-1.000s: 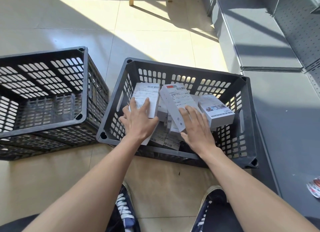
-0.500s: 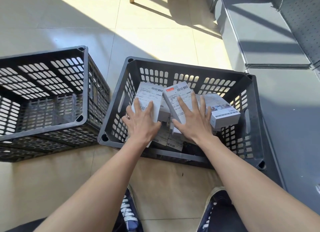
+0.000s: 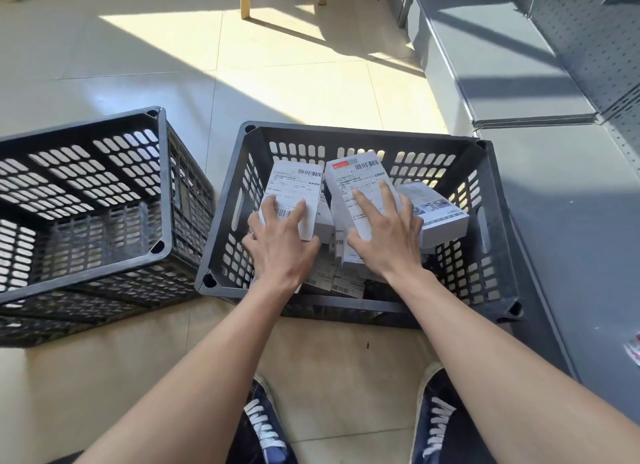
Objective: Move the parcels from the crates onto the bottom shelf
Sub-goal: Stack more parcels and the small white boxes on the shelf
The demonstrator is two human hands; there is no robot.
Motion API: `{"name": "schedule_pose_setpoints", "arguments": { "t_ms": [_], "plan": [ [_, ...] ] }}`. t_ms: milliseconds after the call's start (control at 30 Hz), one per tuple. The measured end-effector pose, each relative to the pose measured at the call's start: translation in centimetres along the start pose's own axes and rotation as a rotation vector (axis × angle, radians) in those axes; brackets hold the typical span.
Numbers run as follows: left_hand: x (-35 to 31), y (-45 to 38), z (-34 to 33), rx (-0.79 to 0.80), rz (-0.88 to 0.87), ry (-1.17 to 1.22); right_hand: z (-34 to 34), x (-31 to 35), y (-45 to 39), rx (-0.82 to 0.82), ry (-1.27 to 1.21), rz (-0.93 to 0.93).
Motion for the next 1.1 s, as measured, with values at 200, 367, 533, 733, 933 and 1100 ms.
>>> {"name": "schedule_pose_setpoints", "arguments": {
  "t_ms": [200, 367, 533, 733, 933, 1100],
  "plan": [
    [-3.9, 3.7, 3.6, -0.034, -0.170, 0.061, 7.8, -0.9, 4.2, -0.184, -0.067, -0.107],
    [-8.1, 9.9, 6.9, -0.017, -0.310, 0.112, 15.0, -2.1, 12.1, -0.278, 0.009, -0.197],
    [-12.9, 17.7, 10.1, -0.029, -0.474, 0.186, 20.4, -3.4, 20.6, -0.359, 0.040, -0.324],
    [-17.3, 27.4, 12.9, -0.005, -0.638, 0.236, 26.3, -4.3, 31.1, -0.470, 0.081, -0.458],
    [-21.4, 36.1, 13.6, 0.071, -0.782, 0.296, 31.7, -6.9, 40.6, -0.514, 0.120, -0.612],
    [-24.5, 43.2, 13.5, 0.102, -0.871, 0.285, 35.2, -8.2, 48.3, -0.576, 0.152, -0.695]
  ]
}}
Point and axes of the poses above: each hand's wrist, its own y-axis away from the middle knuckle, its own z-axis out of the back of the hand, x = y × z, the point moved 9 cm from there along -y, towards the middle knuckle, and after that the axes turned 12 degrees about z, right-handed, at the moved point
